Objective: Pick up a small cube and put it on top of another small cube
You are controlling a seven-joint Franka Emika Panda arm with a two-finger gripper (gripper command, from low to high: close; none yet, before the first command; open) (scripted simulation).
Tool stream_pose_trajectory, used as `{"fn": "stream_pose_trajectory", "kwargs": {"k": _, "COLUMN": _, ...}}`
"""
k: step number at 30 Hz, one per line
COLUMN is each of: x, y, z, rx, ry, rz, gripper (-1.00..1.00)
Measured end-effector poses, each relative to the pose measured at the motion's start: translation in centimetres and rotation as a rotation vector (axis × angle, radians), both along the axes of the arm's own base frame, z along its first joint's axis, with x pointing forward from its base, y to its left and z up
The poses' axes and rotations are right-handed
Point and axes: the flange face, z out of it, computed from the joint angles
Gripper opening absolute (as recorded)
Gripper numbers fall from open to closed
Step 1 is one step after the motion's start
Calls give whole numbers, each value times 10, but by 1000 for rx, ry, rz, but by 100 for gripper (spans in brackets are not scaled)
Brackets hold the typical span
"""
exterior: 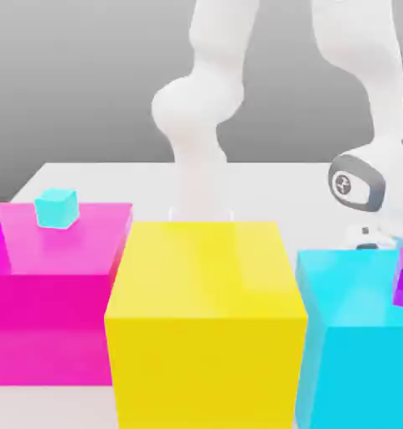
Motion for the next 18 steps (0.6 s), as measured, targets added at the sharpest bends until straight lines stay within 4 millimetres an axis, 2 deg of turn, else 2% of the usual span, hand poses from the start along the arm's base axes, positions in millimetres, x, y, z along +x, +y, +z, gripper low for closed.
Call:
{"fn": "stream_pose_trajectory", "kwargs": {"k": 4, "x": 0, "y": 0, "z": 0, "rx": 1, "ry": -2, "rz": 0, "gripper": -100}}
{"fn": "stream_pose_trajectory", "kwargs": {"k": 5, "x": 0, "y": 0, "z": -5, "rx": 1, "ry": -2, "rz": 0, "gripper": -100}}
{"fn": "stream_pose_trajectory", "kwargs": {"k": 7, "x": 0, "y": 1, "z": 5, "rx": 1, "ry": -1, "rz": -1, "gripper": -100}}
{"fn": "stream_pose_trajectory", "kwargs": {"k": 12, "x": 5, "y": 4, "z": 60, "rx": 8, "ry": -12, "rz": 3, "gripper": -100}}
{"fn": "stream_pose_trajectory", "kwargs": {"k": 18, "x": 56, "y": 43, "z": 160, "rx": 27, "ry": -108, "rz": 123, "gripper": -100}}
